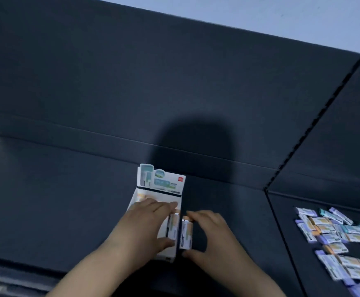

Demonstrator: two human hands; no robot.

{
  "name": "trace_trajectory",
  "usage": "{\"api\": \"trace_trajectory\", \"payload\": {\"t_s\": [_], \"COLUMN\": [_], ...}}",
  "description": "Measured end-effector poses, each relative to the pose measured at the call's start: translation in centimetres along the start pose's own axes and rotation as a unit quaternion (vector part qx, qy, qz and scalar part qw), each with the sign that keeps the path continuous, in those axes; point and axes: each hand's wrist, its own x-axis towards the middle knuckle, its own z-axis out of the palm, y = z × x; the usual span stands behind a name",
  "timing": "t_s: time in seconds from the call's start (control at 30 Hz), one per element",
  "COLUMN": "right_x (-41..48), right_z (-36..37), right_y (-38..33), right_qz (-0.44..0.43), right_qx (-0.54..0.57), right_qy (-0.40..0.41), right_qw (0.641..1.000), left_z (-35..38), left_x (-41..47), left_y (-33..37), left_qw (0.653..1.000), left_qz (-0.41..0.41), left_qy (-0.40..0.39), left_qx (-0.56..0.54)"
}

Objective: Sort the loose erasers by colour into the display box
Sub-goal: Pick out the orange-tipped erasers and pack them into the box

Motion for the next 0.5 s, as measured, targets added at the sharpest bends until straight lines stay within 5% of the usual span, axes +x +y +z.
{"api": "trace_trajectory", "payload": {"t_s": [0.33,0.5], "right_x": [5.3,7.3], "right_z": [2.7,3.8], "right_y": [-3.0,-2.2], "right_qz": [0.066,0.053], "right_qx": [-0.110,-0.153], "right_qy": [0.022,0.023], "right_qw": [0.991,0.986], "left_z": [0.7,2.3], "left_x": [2.3,3.2], "left_y": [-7.2,-7.4], "left_qw": [0.999,0.999], "left_qz": [0.032,0.052], "left_qy": [-0.042,-0.003], "left_qx": [-0.011,-0.004]}}
